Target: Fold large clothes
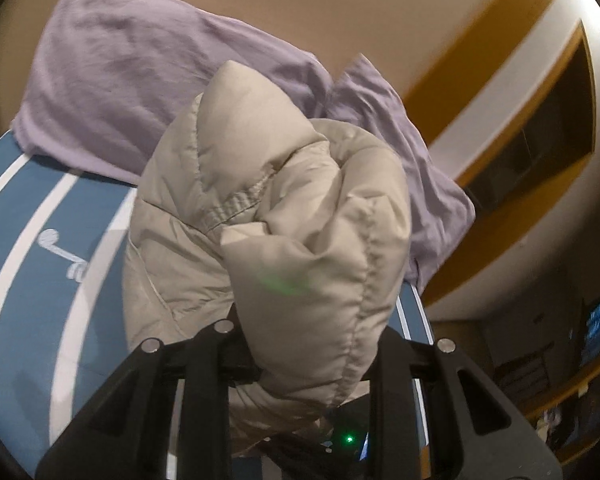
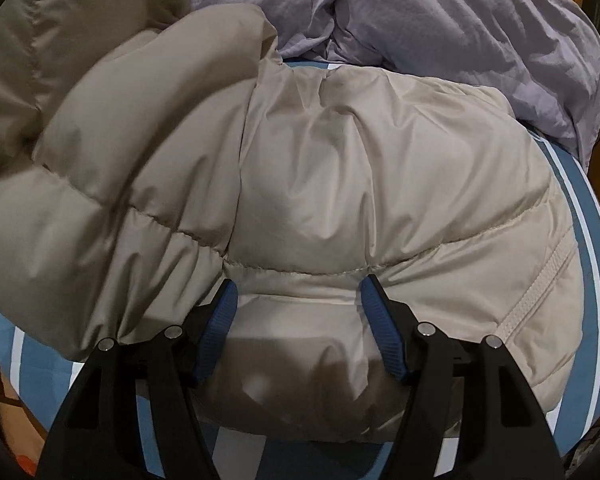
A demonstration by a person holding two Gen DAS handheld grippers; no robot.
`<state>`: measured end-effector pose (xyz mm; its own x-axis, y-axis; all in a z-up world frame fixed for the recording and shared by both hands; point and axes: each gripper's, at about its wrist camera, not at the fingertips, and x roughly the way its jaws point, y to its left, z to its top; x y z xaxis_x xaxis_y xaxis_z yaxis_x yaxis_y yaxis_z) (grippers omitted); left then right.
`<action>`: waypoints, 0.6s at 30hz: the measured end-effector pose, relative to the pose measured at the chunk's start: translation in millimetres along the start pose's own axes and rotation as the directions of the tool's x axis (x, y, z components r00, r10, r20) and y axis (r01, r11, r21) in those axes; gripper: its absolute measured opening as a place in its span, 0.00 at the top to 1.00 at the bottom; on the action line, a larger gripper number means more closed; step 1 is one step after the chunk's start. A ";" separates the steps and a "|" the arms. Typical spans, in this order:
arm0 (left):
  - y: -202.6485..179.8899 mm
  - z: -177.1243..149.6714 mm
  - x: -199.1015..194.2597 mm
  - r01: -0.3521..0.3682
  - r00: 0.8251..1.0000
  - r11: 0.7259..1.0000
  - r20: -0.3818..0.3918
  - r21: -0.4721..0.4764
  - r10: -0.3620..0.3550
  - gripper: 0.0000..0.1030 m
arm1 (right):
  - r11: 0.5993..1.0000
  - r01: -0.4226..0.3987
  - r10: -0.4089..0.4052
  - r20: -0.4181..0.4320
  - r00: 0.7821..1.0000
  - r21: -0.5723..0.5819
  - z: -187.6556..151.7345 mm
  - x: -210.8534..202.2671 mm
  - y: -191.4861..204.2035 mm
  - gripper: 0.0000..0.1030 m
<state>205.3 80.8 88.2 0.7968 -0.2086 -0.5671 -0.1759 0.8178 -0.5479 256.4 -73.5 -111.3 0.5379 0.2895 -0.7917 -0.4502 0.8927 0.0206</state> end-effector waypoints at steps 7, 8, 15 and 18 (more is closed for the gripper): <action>-38.4 -18.9 30.6 0.011 0.998 0.993 -0.065 0.120 -0.004 0.74 | 0.999 -0.020 0.019 0.045 0.999 0.025 -6.9 -23.2 -25.0 0.36; -42.4 -20.1 33.3 0.015 0.997 0.992 -0.073 0.128 -0.006 0.74 | 0.999 -0.013 0.011 0.053 0.999 0.031 -8.4 -26.9 -29.5 0.36; -72.2 -35.3 70.5 0.049 0.988 0.981 -0.152 0.186 -0.021 0.73 | 0.992 0.059 -0.068 0.080 0.994 0.112 -20.6 -48.0 -75.4 0.36; -85.9 -45.1 83.5 0.063 0.983 0.973 -0.182 0.220 -0.023 0.73 | 0.984 0.094 -0.108 0.082 0.991 0.154 -27.5 -55.3 -94.7 0.36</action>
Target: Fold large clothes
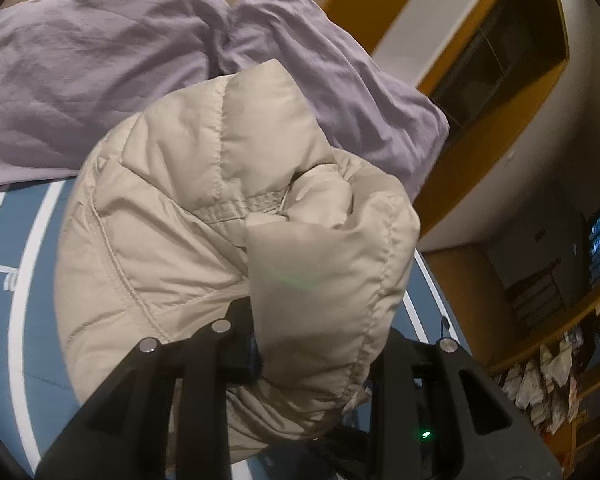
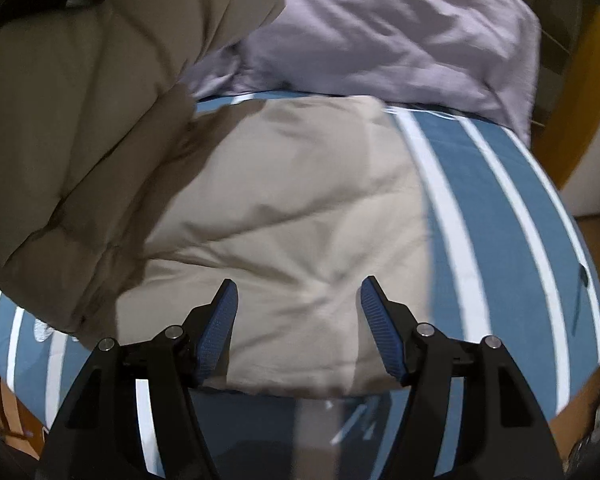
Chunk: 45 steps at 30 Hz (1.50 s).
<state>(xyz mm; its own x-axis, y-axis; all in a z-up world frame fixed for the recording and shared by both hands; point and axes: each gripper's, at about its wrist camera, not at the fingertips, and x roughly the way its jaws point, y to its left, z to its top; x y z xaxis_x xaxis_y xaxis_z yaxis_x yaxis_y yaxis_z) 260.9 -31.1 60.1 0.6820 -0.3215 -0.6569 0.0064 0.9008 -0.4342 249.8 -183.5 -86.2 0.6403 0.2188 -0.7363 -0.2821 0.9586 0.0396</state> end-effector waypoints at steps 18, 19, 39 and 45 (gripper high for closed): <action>-77.2 -47.5 86.4 -0.021 0.980 0.979 -0.187 0.204 0.060 0.71 | 0.965 0.148 -0.145 -0.031 0.989 0.215 -28.6 -11.1 -105.0 0.36; -79.0 -47.8 87.4 -0.027 0.980 0.976 -0.187 0.214 0.068 0.70 | 0.962 0.153 -0.149 -0.034 0.988 0.227 -29.6 -10.7 -110.4 0.36; -75.5 -14.1 0.1 -0.072 0.996 0.972 -0.028 0.225 0.080 0.24 | 0.950 0.157 -0.172 0.032 0.985 0.268 -9.1 -38.9 -112.2 0.36; -26.1 7.6 -10.1 -0.185 0.982 0.972 -0.002 0.147 0.187 0.24 | 0.955 0.153 -0.167 0.035 0.985 0.255 -7.9 -41.4 -104.6 0.36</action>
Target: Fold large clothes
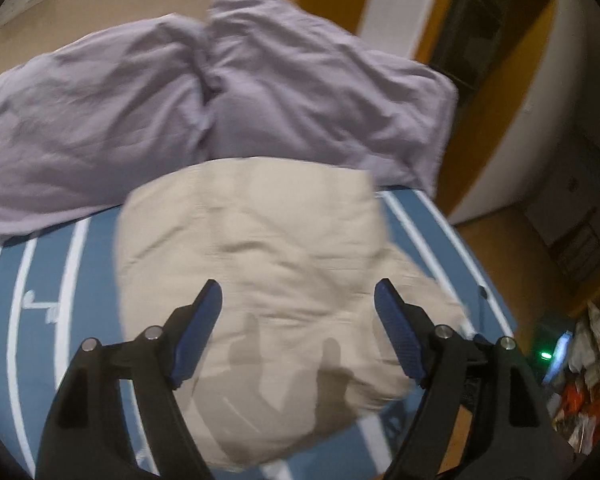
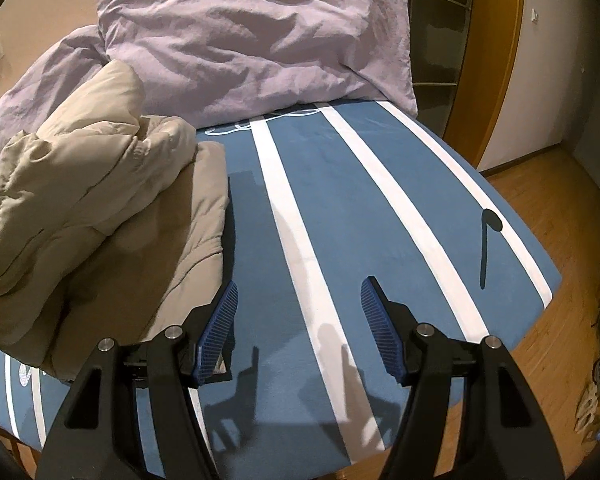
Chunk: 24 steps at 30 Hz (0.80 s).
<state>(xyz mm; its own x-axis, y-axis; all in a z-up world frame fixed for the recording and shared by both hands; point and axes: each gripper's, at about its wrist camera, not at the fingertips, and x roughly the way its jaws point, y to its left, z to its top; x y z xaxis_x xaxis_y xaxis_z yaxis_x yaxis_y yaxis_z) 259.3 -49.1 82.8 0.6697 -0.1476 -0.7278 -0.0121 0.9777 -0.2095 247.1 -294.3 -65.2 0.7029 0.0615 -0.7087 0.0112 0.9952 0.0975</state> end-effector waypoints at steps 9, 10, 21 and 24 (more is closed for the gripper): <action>53.5 -6.4 31.0 -0.129 0.990 0.989 -0.066 -0.071 0.124 0.24 | 1.000 0.009 -0.009 -0.013 1.000 0.004 -1.6 -0.2 -6.3 0.36; 56.6 -9.3 35.8 -0.130 0.989 0.988 -0.080 -0.077 0.124 0.24 | 1.000 0.010 -0.010 -0.014 1.000 0.008 -1.0 -0.2 -8.1 0.36; 46.3 -27.5 57.4 -0.098 0.991 0.992 -0.098 -0.081 0.090 0.24 | 0.999 -0.006 0.005 0.028 1.000 0.052 23.7 -17.5 -17.9 0.36; 40.0 -28.7 62.2 -0.099 0.991 0.992 -0.102 -0.075 0.091 0.24 | 0.998 -0.028 0.026 0.047 0.999 0.051 32.9 -24.9 -14.1 0.36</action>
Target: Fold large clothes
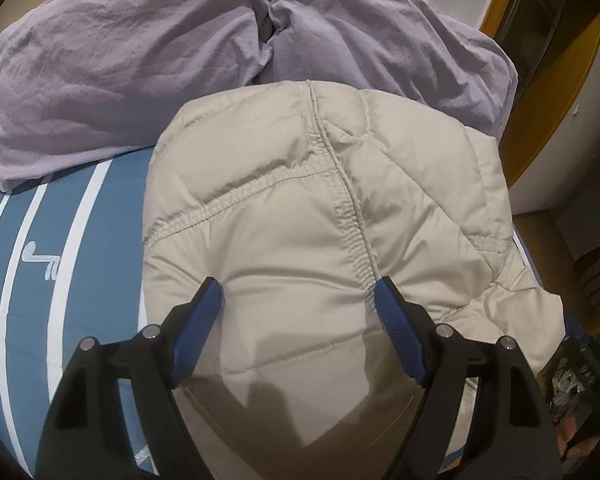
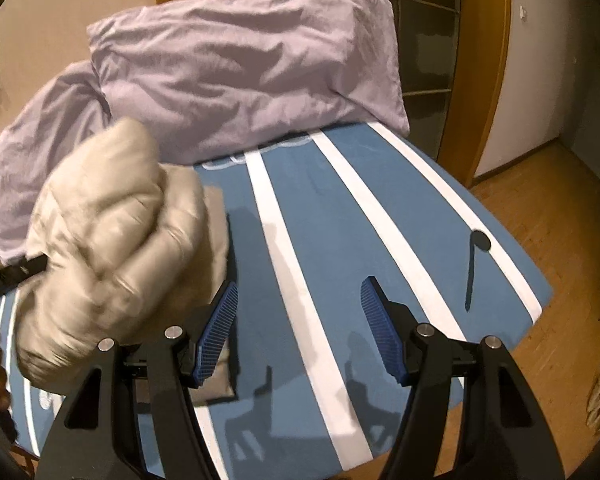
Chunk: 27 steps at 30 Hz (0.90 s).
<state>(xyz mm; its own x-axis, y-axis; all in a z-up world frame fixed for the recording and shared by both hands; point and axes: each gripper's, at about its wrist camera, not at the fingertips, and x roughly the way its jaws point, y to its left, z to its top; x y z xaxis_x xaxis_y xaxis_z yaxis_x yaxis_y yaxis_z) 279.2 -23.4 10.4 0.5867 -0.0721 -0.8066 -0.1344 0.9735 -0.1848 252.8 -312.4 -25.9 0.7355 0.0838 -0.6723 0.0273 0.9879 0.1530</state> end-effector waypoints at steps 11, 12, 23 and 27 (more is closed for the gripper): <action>-26.7 -7.5 13.1 0.010 1.000 0.998 -0.011 0.061 -0.009 0.24 | 0.985 -0.170 0.170 0.004 0.985 -0.035 17.7 -12.1 40.4 0.68; -26.9 -7.8 13.8 0.011 1.000 0.998 -0.012 0.063 -0.010 0.24 | 0.982 -0.184 0.185 0.005 0.983 -0.046 17.4 -13.2 46.0 0.70; -24.1 -6.3 16.0 0.022 1.000 0.998 -0.015 0.061 -0.021 0.24 | 0.971 -0.207 0.203 -0.053 0.978 -0.115 4.2 3.6 79.2 0.77; -24.0 -6.1 16.4 0.023 1.000 0.998 -0.012 0.061 -0.022 0.23 | 0.976 -0.185 0.176 -0.088 0.981 -0.112 -3.8 15.3 79.0 0.77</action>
<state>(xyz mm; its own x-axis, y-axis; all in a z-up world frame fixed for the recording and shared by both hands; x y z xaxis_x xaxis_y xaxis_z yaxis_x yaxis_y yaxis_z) 287.2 -49.4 -1.8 0.5795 -0.0961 -0.8093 -0.0724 0.9830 -0.1685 263.7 -232.6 -26.9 0.6667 0.2673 -0.6958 -0.1852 0.9636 0.1928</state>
